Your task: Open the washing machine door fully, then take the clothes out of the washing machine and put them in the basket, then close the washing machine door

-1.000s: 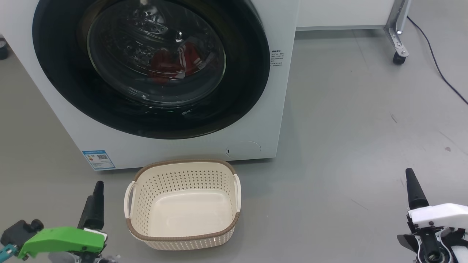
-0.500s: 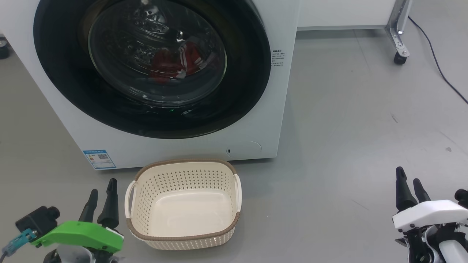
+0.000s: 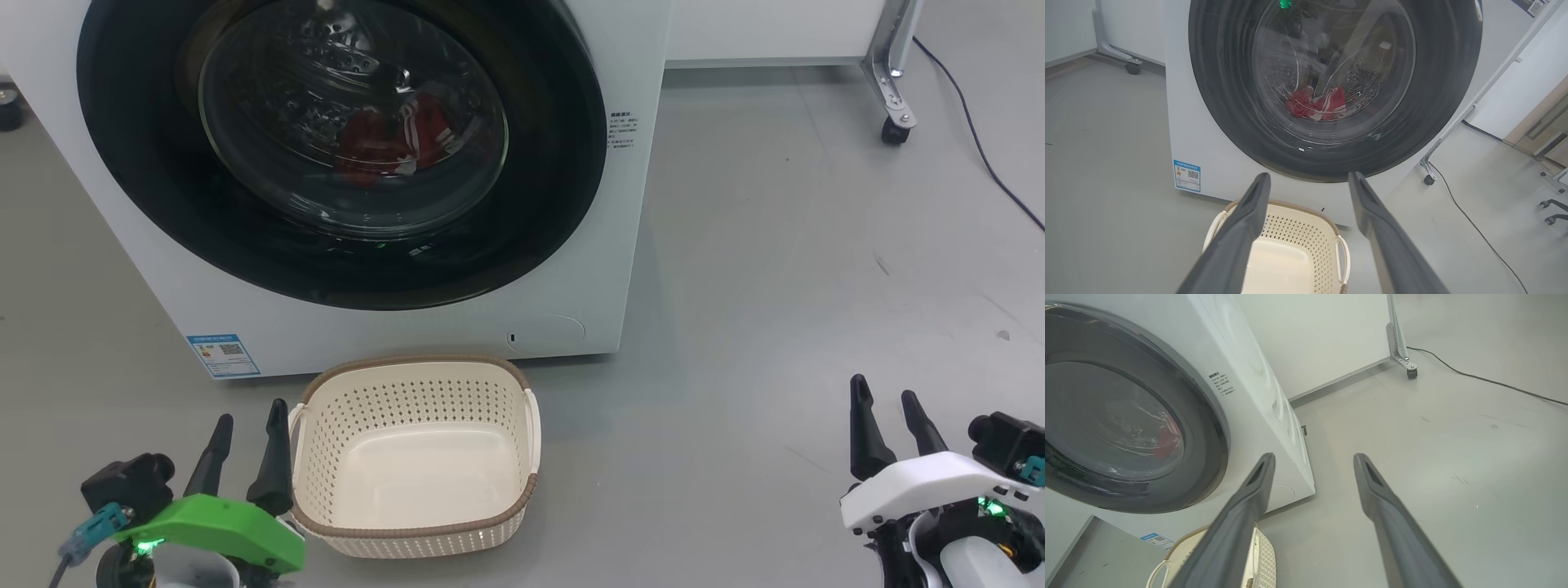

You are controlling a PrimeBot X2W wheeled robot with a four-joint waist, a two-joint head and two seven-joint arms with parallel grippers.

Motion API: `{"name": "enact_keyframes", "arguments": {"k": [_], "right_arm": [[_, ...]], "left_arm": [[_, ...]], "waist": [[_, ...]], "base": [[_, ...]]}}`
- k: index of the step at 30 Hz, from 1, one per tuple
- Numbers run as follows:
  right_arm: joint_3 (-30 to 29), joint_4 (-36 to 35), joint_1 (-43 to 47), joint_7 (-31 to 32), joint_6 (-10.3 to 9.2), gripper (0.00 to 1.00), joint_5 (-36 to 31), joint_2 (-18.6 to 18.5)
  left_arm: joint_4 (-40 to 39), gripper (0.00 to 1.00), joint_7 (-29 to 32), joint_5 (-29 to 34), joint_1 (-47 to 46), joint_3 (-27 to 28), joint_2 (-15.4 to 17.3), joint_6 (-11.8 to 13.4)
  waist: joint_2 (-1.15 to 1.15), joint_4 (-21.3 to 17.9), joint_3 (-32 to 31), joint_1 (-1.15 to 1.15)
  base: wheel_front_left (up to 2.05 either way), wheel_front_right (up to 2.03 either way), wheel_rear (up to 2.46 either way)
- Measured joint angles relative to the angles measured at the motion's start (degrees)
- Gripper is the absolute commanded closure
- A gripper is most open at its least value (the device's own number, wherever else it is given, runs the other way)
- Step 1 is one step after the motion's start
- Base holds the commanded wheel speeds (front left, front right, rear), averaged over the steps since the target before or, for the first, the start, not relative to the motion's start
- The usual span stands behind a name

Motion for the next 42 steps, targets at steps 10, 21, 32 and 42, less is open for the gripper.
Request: {"name": "enact_keyframes", "arguments": {"k": [10,21,32,42], "right_arm": [[2.8,-0.2,0.0,-1.9,-1.90,0.00,-7.9,-0.2],[5.1,-0.5,0.0,-3.6,-3.45,0.00,-15.6,-0.7],[7.4,-0.7,0.0,-5.7,-4.98,0.00,-24.1,-1.4],[7.5,-0.6,0.0,-6.1,-5.42,0.00,-25.4,-1.5]], "left_arm": [[0.0,0.00,-1.7,7.4,0.0,-1.9,0.1,1.7],[0.2,0.00,-3.3,14.4,0.0,-3.7,0.3,3.0],[1.5,0.00,-5.3,21.8,0.0,-4.8,0.2,4.9],[3.5,0.00,-5.8,22.9,0.0,-4.4,-0.1,5.5]], "waist": [[0.00,0.2,0.0,0.00],[0.00,0.5,0.0,0.00],[0.00,0.8,-0.2,0.00],[0.00,0.8,-0.4,0.00]], "base": [[0.00,0.00,0.00],[0.00,0.00,0.00],[0.00,0.00,0.00],[0.00,0.00,0.00]]}}
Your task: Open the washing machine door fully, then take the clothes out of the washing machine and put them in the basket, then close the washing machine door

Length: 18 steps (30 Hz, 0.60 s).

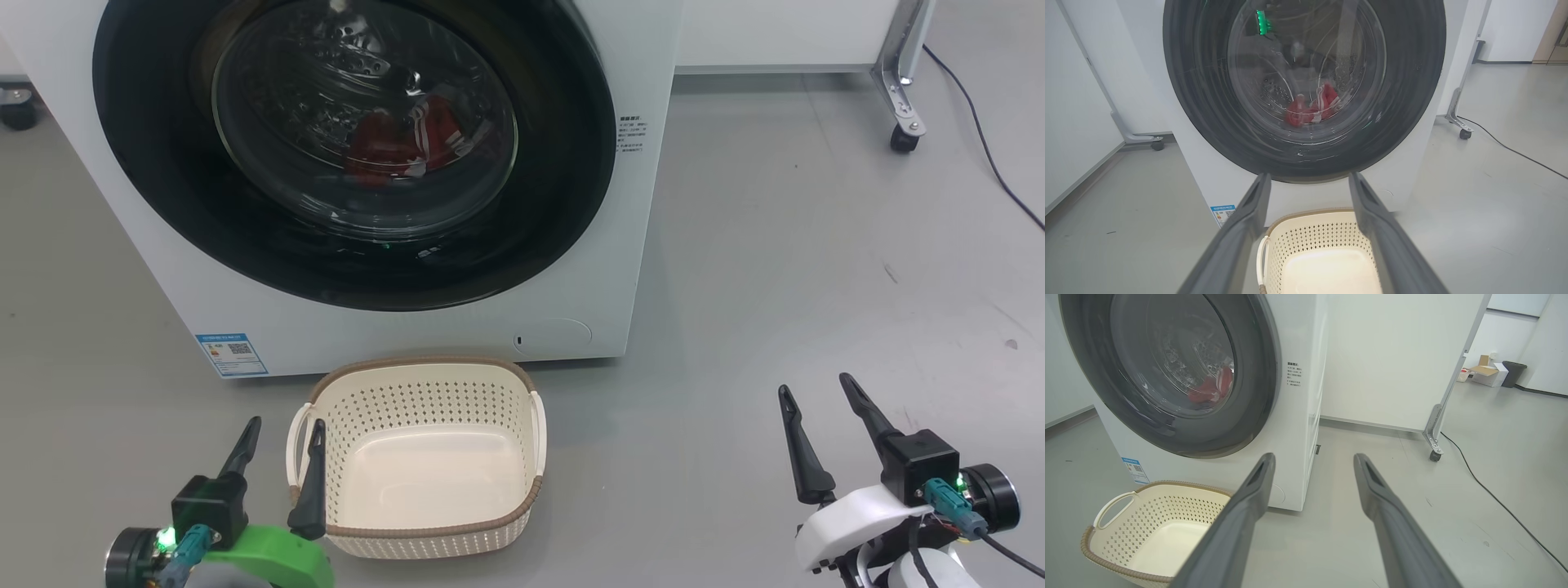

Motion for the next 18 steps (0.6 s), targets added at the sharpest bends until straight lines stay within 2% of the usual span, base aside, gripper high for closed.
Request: {"name": "enact_keyframes", "arguments": {"k": [17,18], "right_arm": [[-1.5,0.3,0.1,0.0,-0.01,0.00,0.0,0.7],[-1.6,0.3,0.1,0.0,-0.01,0.50,0.1,0.8]], "left_arm": [[1.8,0.00,0.0,0.0,0.0,1.4,-1.0,0.6],[1.8,0.00,0.0,0.0,0.0,1.5,-1.1,0.6]], "waist": [[0.00,0.1,0.0,0.00],[0.00,0.1,0.0,0.00]], "base": [[0.00,0.00,0.00],[0.00,0.00,0.00]]}}
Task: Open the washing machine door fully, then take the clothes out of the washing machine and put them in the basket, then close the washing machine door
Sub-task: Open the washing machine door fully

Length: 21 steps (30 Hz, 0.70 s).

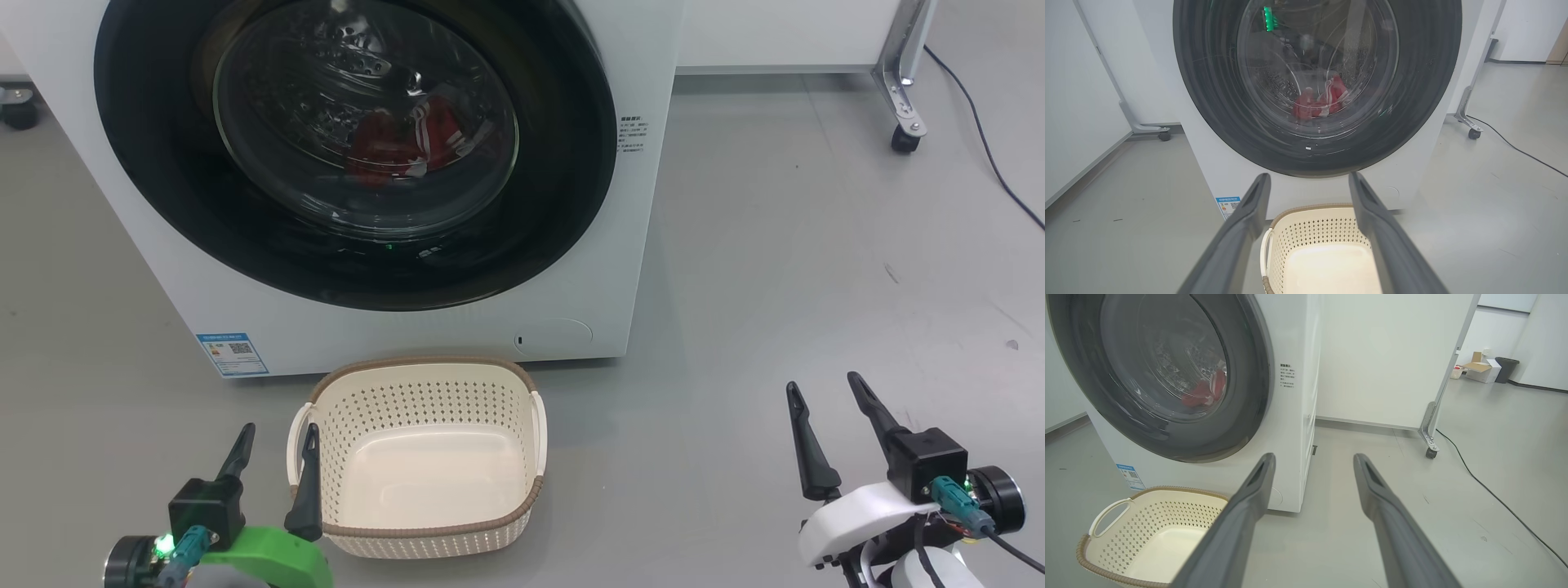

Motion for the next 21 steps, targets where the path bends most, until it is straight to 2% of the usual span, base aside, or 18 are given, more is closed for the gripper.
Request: {"name": "enact_keyframes", "arguments": {"k": [1,13,21], "right_arm": [[-0.2,0.0,0.0,0.0,0.00,1.00,0.1,0.1],[-0.6,0.0,0.0,0.0,0.11,1.00,1.6,1.0],[-1.6,-0.1,0.1,0.0,1.10,1.00,3.7,1.8]], "left_arm": [[0.0,0.00,0.0,0.0,0.0,0.0,0.0,0.0],[0.3,0.00,0.0,0.0,0.0,0.0,-0.2,0.1],[0.2,0.00,0.0,0.0,-0.1,0.0,-0.5,0.1]], "waist": [[0.00,0.0,0.0,0.00],[0.00,0.1,0.3,0.00],[0.00,0.3,0.8,0.00]], "base": [[0.00,0.00,0.00],[0.00,0.00,0.00],[0.00,0.00,0.00]]}}
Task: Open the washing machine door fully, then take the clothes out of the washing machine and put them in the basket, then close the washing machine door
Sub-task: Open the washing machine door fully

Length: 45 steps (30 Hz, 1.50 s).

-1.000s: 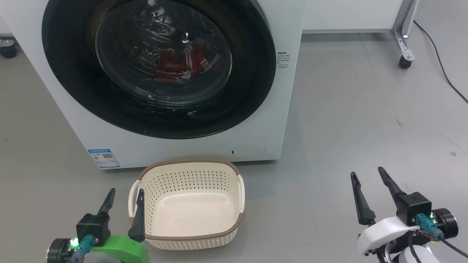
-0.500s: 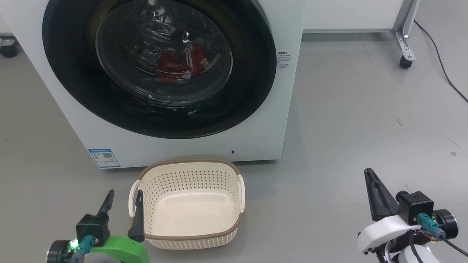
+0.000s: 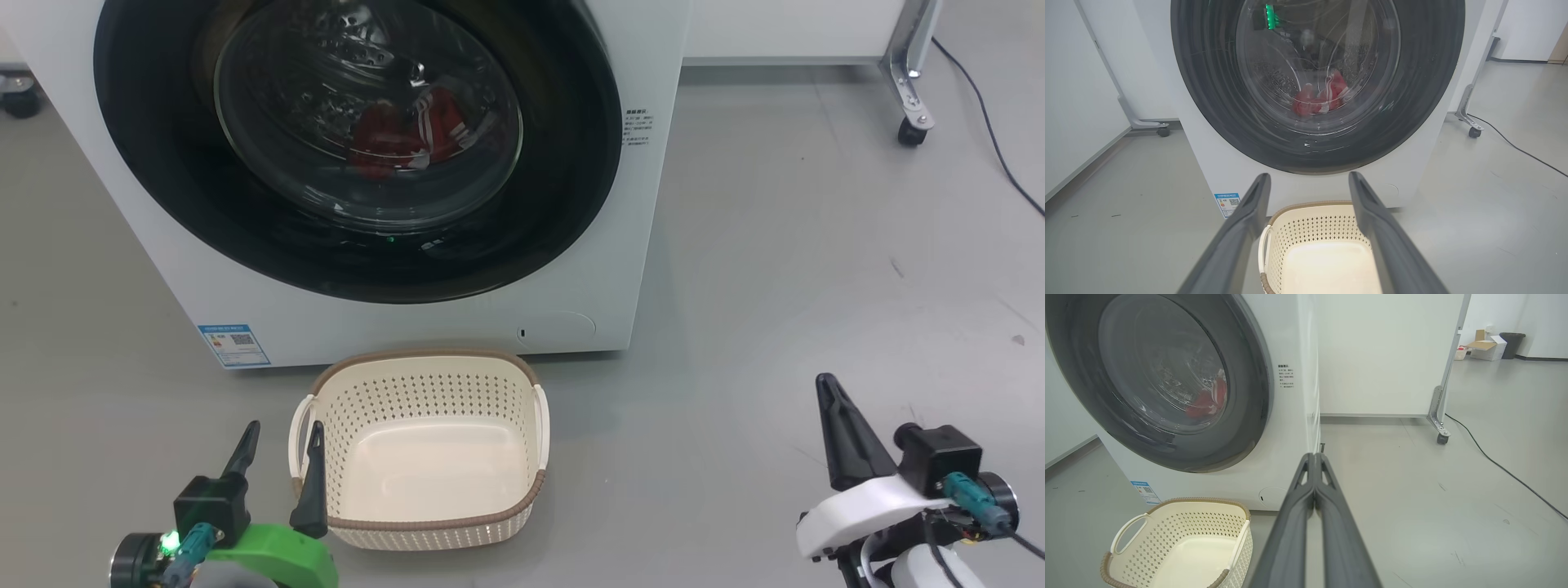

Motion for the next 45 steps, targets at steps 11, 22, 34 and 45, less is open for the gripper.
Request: {"name": "enact_keyframes", "arguments": {"k": [11,22,34,45], "right_arm": [[-9.2,-0.8,-0.9,0.8,4.28,1.00,20.4,8.0],[-16.1,-1.2,-8.7,7.6,6.58,1.00,37.8,8.6],[-20.2,-2.5,-22.6,18.2,4.37,1.00,48.3,7.3],[-22.8,-2.7,-35.5,28.2,0.59,1.00,56.2,3.3]], "left_arm": [[-1.8,0.00,0.0,1.2,-3.2,-0.9,-0.3,0.0],[-4.0,0.00,0.0,1.5,-5.8,-1.2,-0.7,0.0],[-6.3,0.00,0.0,2.1,-10.2,-2.9,-2.3,-0.8],[-7.0,0.00,0.0,2.5,-13.4,-4.3,-3.8,-2.1]], "waist": [[0.00,1.5,3.6,0.00],[0.00,3.5,8.1,0.00],[0.00,6.5,15.2,0.00],[0.00,10.7,21.2,0.00]], "base": [[0.00,0.00,0.00],[0.00,0.00,0.00],[0.00,0.00,0.00],[0.00,0.00,0.00]]}}
